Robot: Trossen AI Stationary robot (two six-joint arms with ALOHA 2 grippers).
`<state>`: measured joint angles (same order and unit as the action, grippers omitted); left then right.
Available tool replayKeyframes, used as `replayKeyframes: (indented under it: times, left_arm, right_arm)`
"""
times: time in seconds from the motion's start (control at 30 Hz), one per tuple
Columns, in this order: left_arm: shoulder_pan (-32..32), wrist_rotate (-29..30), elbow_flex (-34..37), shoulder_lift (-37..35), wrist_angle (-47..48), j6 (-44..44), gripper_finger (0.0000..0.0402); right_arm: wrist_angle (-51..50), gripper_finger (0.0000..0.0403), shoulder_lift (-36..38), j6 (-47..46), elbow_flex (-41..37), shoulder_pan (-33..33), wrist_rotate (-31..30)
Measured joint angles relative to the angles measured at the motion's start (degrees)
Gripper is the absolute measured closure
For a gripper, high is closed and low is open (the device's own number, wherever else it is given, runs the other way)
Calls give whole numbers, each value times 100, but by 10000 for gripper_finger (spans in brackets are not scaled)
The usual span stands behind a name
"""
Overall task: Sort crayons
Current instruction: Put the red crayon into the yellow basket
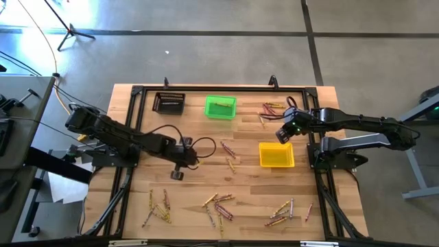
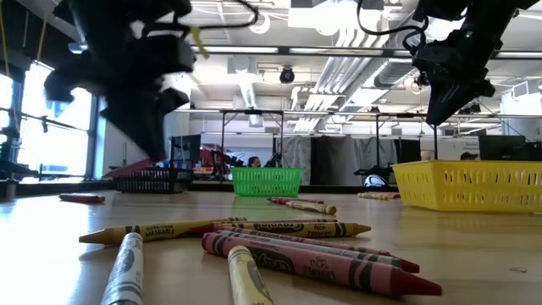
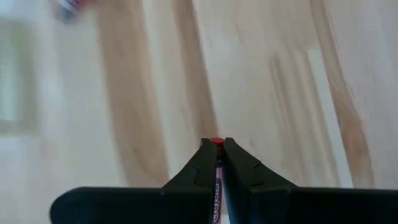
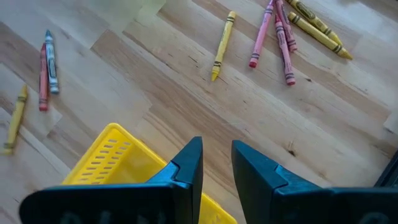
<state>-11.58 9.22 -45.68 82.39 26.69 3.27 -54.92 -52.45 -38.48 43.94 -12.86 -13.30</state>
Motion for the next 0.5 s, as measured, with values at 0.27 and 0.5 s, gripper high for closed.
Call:
replayKeyframes:
  times: [0.27, 0.5]
  left_arm:
    - [382, 525, -637, -9, -1866, 495, 401]
    - [1021, 789, -637, -9, -4261, 694, 401]
  right_arm:
    - [29, 331, 49, -355, 0, 47, -4]
    - [1211, 331, 738, -457, 0, 400, -507]
